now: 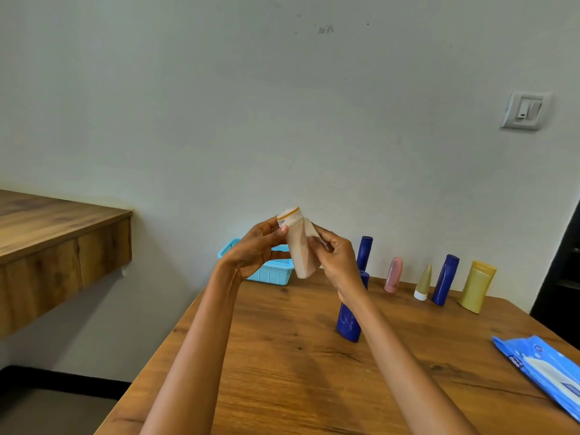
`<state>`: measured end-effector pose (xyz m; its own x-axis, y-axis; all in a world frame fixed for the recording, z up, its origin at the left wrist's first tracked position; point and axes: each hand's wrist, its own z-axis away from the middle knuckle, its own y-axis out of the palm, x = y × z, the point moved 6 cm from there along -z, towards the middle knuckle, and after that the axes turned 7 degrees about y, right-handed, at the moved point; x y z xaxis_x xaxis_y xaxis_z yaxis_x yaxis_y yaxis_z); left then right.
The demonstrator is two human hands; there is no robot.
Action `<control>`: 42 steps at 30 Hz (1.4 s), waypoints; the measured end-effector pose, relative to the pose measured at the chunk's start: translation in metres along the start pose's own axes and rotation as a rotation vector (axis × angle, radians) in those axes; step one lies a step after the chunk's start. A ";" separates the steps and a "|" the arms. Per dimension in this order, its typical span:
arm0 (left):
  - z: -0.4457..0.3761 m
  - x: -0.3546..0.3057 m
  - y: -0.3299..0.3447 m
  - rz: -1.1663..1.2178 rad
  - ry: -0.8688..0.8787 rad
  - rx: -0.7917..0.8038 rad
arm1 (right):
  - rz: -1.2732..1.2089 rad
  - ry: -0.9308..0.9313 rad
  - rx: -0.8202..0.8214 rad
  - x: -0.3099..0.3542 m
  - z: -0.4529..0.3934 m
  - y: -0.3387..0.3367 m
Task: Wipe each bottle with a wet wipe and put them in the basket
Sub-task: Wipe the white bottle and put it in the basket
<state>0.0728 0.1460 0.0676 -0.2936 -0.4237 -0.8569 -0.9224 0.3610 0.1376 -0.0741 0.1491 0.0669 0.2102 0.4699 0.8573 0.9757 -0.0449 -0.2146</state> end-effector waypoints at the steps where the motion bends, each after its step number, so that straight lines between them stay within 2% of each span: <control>1: 0.000 -0.001 0.001 -0.016 0.011 -0.005 | 0.023 -0.022 -0.013 0.001 0.000 0.001; 8: -0.004 0.007 0.003 -0.068 0.015 -0.033 | 0.121 -0.293 -0.074 0.015 0.028 0.014; 12: -0.003 0.008 0.000 -0.051 0.016 -0.092 | 0.110 -0.287 0.006 -0.003 0.041 0.018; 17: -0.004 0.017 0.003 -0.122 -0.007 -0.044 | 0.179 -0.195 -0.030 0.006 0.026 0.014; 22: -0.010 0.011 0.004 -0.073 0.047 -0.102 | 0.400 -0.478 -0.033 0.012 0.037 0.026; 28: -0.011 0.015 -0.001 -0.091 0.006 -0.122 | 0.314 -0.277 0.076 -0.017 0.030 0.022; 32: -0.010 0.012 -0.007 -0.061 0.030 -0.142 | 0.470 -0.389 0.130 0.002 0.032 0.033; 35: -0.007 0.012 -0.013 -0.031 0.034 -0.176 | 0.557 -0.422 0.185 -0.017 0.051 0.035; 40: -0.007 0.018 -0.006 -0.019 0.010 -0.147 | 0.347 -0.251 0.173 -0.031 0.040 0.027; 42: -0.008 0.018 -0.003 -0.006 0.013 -0.145 | 0.361 -0.280 0.146 -0.014 0.033 0.026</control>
<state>0.0684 0.1303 0.0560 -0.2901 -0.4363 -0.8518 -0.9506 0.2345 0.2036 -0.0533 0.1702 0.0342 0.4896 0.6677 0.5608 0.8203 -0.1344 -0.5560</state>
